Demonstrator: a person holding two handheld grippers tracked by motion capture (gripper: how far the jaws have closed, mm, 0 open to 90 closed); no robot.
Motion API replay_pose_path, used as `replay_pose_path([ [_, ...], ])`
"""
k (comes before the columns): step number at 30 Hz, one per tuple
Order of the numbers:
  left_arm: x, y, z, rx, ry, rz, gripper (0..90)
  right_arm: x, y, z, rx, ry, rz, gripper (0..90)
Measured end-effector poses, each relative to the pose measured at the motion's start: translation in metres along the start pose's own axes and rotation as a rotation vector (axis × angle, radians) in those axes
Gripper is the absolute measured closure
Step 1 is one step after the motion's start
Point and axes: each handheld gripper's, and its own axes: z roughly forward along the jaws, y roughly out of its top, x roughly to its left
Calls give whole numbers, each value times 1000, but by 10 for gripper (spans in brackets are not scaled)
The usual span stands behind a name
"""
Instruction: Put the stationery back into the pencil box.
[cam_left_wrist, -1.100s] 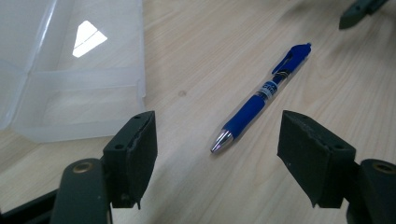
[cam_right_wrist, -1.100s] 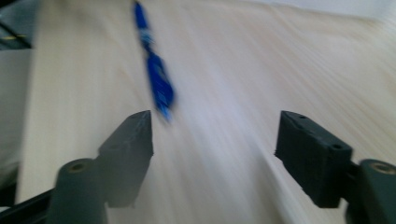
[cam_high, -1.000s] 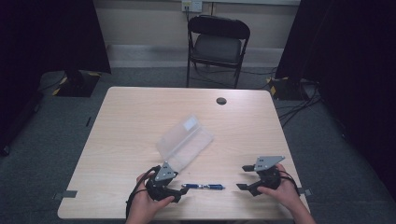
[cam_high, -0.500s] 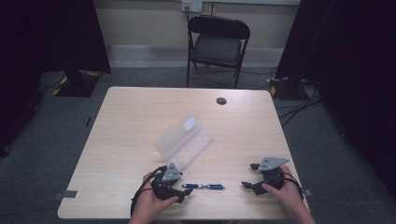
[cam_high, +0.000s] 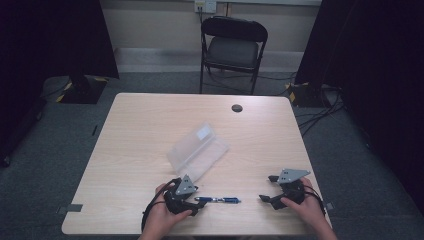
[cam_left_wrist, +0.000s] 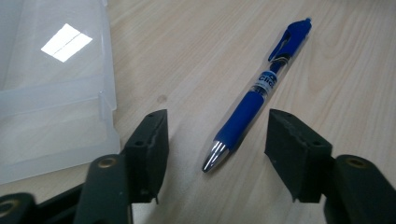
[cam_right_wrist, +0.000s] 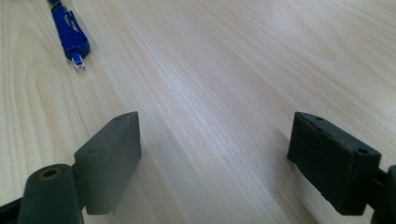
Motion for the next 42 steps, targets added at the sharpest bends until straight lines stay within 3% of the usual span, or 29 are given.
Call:
replay_pose_path([
  [10,1,-3,0,-3,3,25,475,0,0,0,0,-1,0,161],
  [14,-2,-2,-2,8,-3,8,565,0,0,0,0,0,0,161],
  [15,-1,-2,-3,15,-5,24,579,0,0,0,0,0,0,161],
  [19,-2,-2,-5,23,-5,18,673,0,0,0,0,-1,0,161],
  [24,-4,-1,-6,41,-1,13,731,0,0,0,-2,2,0,161],
  [29,-5,-1,-6,33,-27,11,784,0,0,0,-2,2,0,161],
  [30,-6,-1,-7,46,-36,-7,795,0,0,0,-2,2,0,161],
  [31,-6,-1,-7,52,-32,2,798,0,0,0,-2,2,0,161],
  [34,-7,-2,-6,25,-15,-20,805,0,0,0,-1,0,0,161],
  [40,-4,-3,-7,24,42,-69,811,0,0,0,-1,0,0,161],
  [42,-3,-4,-7,16,35,-76,810,0,0,0,0,-1,0,161],
])
